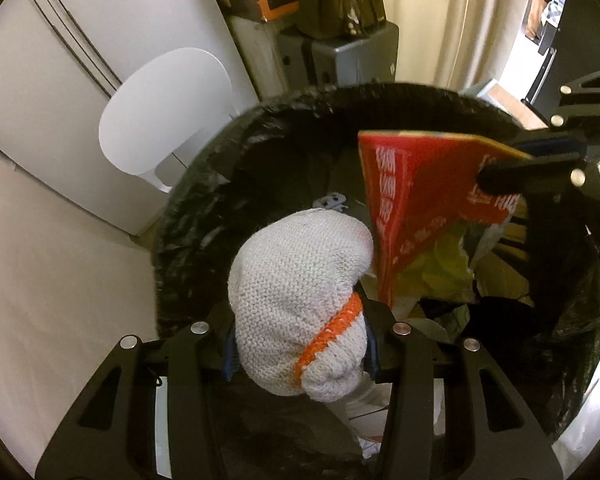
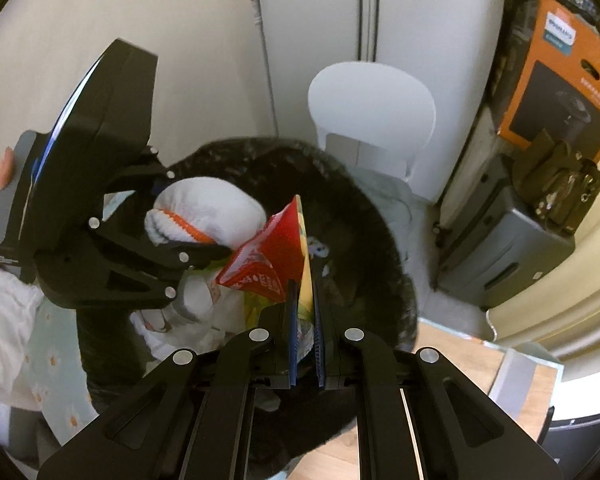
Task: Collect trash
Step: 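Carry the sock ball and red wrapper with both tools into the bin opening, then open both tools to drop the sock ball and red wrapper into the bin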
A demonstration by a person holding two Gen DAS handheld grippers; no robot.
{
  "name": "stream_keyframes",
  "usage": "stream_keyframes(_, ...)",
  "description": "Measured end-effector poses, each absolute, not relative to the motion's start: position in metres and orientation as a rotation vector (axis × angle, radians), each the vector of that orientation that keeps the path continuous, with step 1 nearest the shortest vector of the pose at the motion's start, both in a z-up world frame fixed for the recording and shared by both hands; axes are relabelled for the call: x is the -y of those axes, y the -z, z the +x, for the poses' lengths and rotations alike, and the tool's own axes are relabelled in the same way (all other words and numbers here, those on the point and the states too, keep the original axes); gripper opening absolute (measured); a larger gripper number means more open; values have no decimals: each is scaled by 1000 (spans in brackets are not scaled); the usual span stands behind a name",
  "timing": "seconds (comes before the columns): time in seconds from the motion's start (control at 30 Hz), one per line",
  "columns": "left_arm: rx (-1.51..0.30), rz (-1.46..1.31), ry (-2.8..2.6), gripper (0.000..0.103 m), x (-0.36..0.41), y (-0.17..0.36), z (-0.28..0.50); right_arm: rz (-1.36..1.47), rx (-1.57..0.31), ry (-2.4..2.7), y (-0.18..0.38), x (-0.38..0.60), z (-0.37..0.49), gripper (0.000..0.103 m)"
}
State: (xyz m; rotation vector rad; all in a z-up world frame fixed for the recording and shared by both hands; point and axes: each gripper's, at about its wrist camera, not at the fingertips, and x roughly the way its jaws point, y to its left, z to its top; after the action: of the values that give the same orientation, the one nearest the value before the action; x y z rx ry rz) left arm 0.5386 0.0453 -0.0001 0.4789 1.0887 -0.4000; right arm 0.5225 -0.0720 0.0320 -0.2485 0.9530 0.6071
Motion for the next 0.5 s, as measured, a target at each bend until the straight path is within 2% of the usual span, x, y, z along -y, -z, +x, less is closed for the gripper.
stream_keyframes(0.3,-1164,532,392,49,-40,16,535,-287,-1008,-651,-11,67,522,10)
stream_keyframes(0.37,-1164,540,386,57,-38,16,533,-291,-1011,-661,-10,67,522,10)
stream_keyframes(0.43,-1165,537,369,60,-39,15,530,-309,-999,-662,-11,70,518,11)
stream_keyframes(0.5,-1162,502,355,65,-42,8,525,-308,-985,-669,-16,73,513,20)
